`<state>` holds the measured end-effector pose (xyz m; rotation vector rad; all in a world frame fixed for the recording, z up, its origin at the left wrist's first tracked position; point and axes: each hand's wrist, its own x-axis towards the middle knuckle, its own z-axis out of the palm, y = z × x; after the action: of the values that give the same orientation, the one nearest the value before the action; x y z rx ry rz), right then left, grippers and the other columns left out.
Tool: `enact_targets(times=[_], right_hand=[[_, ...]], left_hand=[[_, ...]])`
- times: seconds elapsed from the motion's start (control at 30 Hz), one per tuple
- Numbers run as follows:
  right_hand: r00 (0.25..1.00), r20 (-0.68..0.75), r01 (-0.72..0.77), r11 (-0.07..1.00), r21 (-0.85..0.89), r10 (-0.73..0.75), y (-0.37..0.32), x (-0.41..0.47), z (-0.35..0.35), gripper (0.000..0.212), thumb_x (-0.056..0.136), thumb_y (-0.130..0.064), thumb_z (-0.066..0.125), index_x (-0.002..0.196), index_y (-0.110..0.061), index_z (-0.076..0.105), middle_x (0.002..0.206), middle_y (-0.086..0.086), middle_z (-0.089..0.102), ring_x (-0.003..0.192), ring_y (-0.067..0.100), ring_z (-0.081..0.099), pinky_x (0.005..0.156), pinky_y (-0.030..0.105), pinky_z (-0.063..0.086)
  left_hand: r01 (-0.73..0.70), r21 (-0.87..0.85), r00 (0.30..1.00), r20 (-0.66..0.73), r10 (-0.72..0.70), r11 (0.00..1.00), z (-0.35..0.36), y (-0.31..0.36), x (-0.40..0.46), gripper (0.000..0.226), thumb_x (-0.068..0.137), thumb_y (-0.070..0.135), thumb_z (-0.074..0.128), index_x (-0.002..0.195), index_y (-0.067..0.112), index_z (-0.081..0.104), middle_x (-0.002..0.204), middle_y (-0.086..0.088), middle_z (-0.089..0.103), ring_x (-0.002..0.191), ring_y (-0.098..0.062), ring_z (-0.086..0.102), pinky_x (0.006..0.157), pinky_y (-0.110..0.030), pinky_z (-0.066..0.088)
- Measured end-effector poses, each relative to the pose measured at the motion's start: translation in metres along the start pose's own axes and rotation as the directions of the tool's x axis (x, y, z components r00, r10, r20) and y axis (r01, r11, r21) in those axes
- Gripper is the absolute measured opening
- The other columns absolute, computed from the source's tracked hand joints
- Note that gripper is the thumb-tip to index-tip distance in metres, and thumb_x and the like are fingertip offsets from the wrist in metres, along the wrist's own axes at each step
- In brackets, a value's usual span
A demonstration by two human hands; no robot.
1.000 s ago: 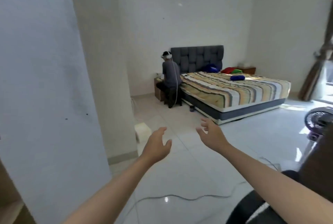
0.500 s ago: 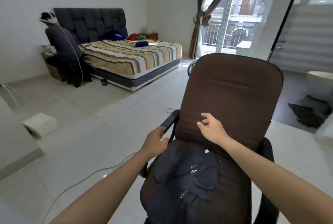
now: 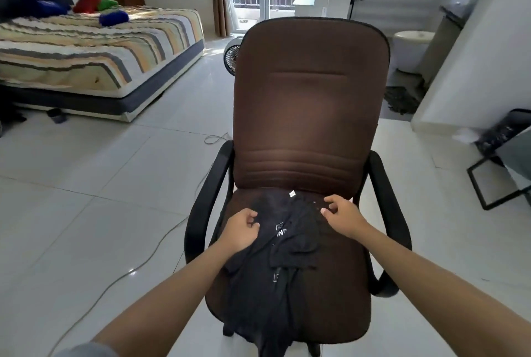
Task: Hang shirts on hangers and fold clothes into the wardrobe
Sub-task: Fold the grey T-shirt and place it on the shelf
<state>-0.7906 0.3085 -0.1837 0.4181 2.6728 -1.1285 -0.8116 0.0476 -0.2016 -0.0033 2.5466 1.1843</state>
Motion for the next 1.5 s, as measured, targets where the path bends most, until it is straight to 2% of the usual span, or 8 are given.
enact_targets(times=[0.37, 0.73, 0.87, 0.97, 1.1, 1.2, 1.37, 1.5], right_hand=[[0.974, 0.065, -0.217, 0.976, 0.022, 0.215, 0.040, 0.041, 0.069, 0.039, 0.092, -0.024, 0.058, 0.129, -0.012, 0.052, 0.130, 0.011, 0.056, 0.122, 0.022, 0.052, 0.092, 0.025, 0.039], [0.891, 0.094, -0.453, 0.880, 0.144, 0.443, 0.081, 0.190, 0.105, 0.038, 0.091, -0.026, 0.059, 0.125, -0.010, 0.055, 0.122, 0.011, 0.061, 0.117, 0.026, 0.055, 0.097, 0.032, 0.042], [0.892, 0.055, -0.451, 0.876, 0.171, 0.449, 0.105, 0.238, 0.124, 0.033, 0.090, -0.024, 0.061, 0.121, -0.011, 0.059, 0.116, 0.012, 0.063, 0.112, 0.027, 0.058, 0.093, 0.029, 0.042], [0.908, 0.016, -0.412, 0.885, 0.219, 0.419, 0.119, 0.263, 0.135, 0.029, 0.088, -0.026, 0.063, 0.116, -0.018, 0.062, 0.115, 0.012, 0.061, 0.106, 0.024, 0.059, 0.096, 0.033, 0.046], [0.929, 0.026, -0.368, 0.914, 0.172, 0.369, 0.128, 0.285, 0.147, 0.035, 0.086, -0.032, 0.065, 0.121, -0.030, 0.059, 0.122, 0.013, 0.053, 0.120, 0.029, 0.047, 0.104, 0.039, 0.041], [0.932, 0.102, -0.357, 0.931, 0.073, 0.349, 0.130, 0.296, 0.154, 0.038, 0.086, -0.034, 0.064, 0.122, -0.036, 0.057, 0.133, 0.009, 0.045, 0.127, 0.030, 0.039, 0.108, 0.039, 0.036], [0.930, 0.120, -0.363, 0.920, 0.150, 0.347, 0.131, 0.301, 0.155, 0.036, 0.082, -0.006, 0.065, 0.113, -0.024, 0.062, 0.123, 0.013, 0.048, 0.118, 0.026, 0.048, 0.102, 0.023, 0.036], [0.930, 0.153, -0.364, 0.897, 0.251, 0.335, 0.131, 0.299, 0.144, 0.040, 0.073, 0.003, 0.061, 0.088, -0.035, 0.060, 0.116, 0.011, 0.060, 0.113, 0.024, 0.056, 0.095, 0.027, 0.046]], left_hand=[[0.123, 0.046, 0.979, 0.159, -0.129, 0.991, 0.015, -0.062, 0.074, 0.029, 0.089, 0.013, 0.057, 0.118, 0.007, 0.056, 0.100, -0.002, 0.056, 0.100, -0.017, 0.056, 0.085, -0.017, 0.036], [0.258, 0.120, 0.929, 0.241, -0.280, 0.959, 0.060, -0.078, 0.212, 0.033, 0.089, 0.013, 0.058, 0.121, 0.005, 0.055, 0.112, -0.012, 0.061, 0.108, -0.025, 0.058, 0.092, -0.026, 0.044], [0.269, 0.206, 0.927, 0.210, -0.311, 0.941, 0.086, -0.091, 0.264, 0.034, 0.086, 0.016, 0.058, 0.119, 0.009, 0.059, 0.113, -0.014, 0.061, 0.108, -0.028, 0.059, 0.096, -0.030, 0.044], [0.204, 0.347, 0.947, 0.169, -0.275, 0.916, 0.102, -0.097, 0.287, 0.038, 0.086, 0.023, 0.058, 0.123, 0.018, 0.058, 0.123, -0.013, 0.050, 0.117, -0.033, 0.048, 0.101, -0.036, 0.038], [0.158, 0.458, 0.957, 0.148, -0.250, 0.875, 0.116, -0.107, 0.312, 0.039, 0.085, 0.028, 0.059, 0.124, 0.028, 0.056, 0.145, -0.012, 0.032, 0.133, -0.034, 0.030, 0.111, -0.043, 0.028], [0.170, 0.497, 0.951, 0.145, -0.275, 0.851, 0.120, -0.112, 0.324, 0.035, 0.083, 0.030, 0.061, 0.118, 0.031, 0.060, 0.139, -0.008, 0.035, 0.130, -0.032, 0.034, 0.113, -0.048, 0.023], [0.115, 0.428, 0.940, 0.246, -0.238, 0.896, 0.115, -0.118, 0.333, 0.033, 0.080, 0.008, 0.058, 0.108, 0.022, 0.067, 0.117, -0.011, 0.054, 0.105, -0.026, 0.054, 0.093, -0.022, 0.036], [0.155, 0.320, 0.932, 0.267, -0.246, 0.935, 0.112, -0.112, 0.331, 0.040, 0.069, -0.003, 0.055, 0.097, 0.020, 0.071, 0.106, -0.007, 0.068, 0.099, -0.022, 0.061, 0.085, -0.022, 0.046]])
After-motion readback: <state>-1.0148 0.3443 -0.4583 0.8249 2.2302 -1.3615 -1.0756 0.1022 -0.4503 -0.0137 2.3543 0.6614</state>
